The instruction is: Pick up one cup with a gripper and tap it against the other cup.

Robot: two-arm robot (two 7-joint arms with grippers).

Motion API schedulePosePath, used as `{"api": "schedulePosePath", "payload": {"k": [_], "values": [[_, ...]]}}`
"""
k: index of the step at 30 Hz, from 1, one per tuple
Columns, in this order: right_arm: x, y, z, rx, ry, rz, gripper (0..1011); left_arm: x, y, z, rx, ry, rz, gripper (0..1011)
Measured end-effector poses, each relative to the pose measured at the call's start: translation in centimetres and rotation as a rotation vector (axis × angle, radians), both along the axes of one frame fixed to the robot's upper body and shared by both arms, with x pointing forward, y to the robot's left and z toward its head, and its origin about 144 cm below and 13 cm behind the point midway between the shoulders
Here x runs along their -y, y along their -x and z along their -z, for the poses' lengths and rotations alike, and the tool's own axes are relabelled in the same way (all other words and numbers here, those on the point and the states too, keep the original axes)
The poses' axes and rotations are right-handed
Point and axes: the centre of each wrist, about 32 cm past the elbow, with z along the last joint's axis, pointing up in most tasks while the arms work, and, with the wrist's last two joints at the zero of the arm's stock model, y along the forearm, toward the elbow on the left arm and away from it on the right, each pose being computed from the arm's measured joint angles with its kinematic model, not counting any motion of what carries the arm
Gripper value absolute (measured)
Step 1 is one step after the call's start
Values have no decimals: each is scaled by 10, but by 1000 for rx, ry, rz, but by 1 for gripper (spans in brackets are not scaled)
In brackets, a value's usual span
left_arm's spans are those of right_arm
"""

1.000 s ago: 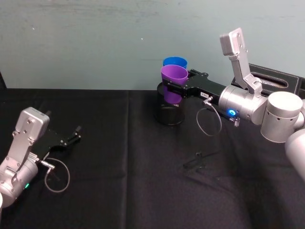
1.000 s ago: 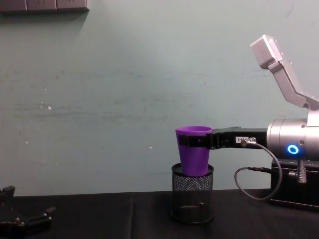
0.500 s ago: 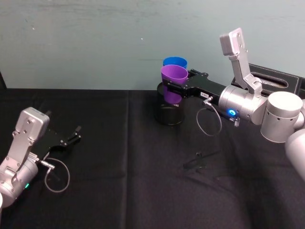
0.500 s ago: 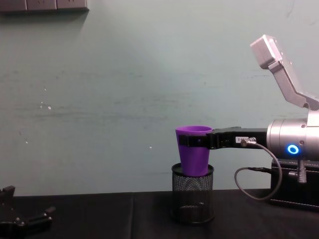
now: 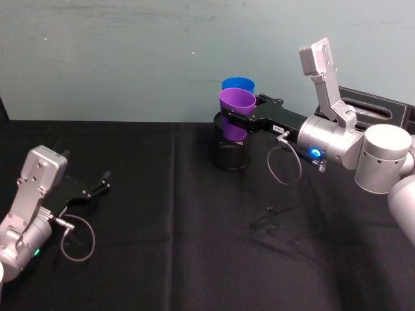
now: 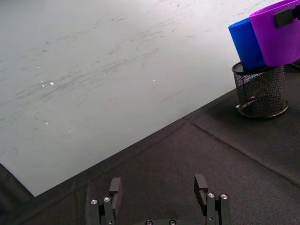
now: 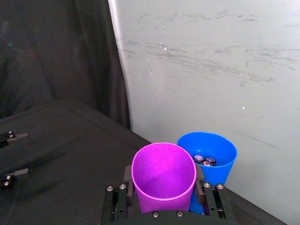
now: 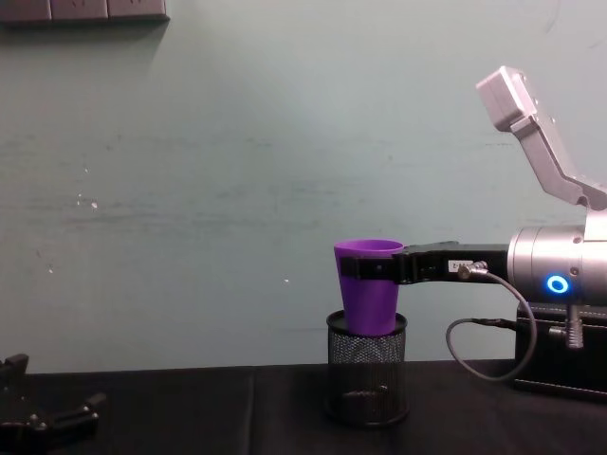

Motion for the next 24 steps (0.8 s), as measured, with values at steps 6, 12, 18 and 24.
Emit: {"api": "schedulePosePath", "payload": {"k": [6, 12, 18, 24], "values": [[0, 0, 0, 0, 0, 0, 732, 0, 0, 0, 0, 0, 0, 1011], [1, 1, 2, -2, -3, -6, 732, 0, 0, 0, 0, 0, 0, 1011], [7, 4, 3, -13, -10, -20, 732, 0, 0, 0, 0, 0, 0, 1011], [12, 13, 3, -20, -18, -44, 732, 0, 0, 0, 0, 0, 0, 1012]]}}
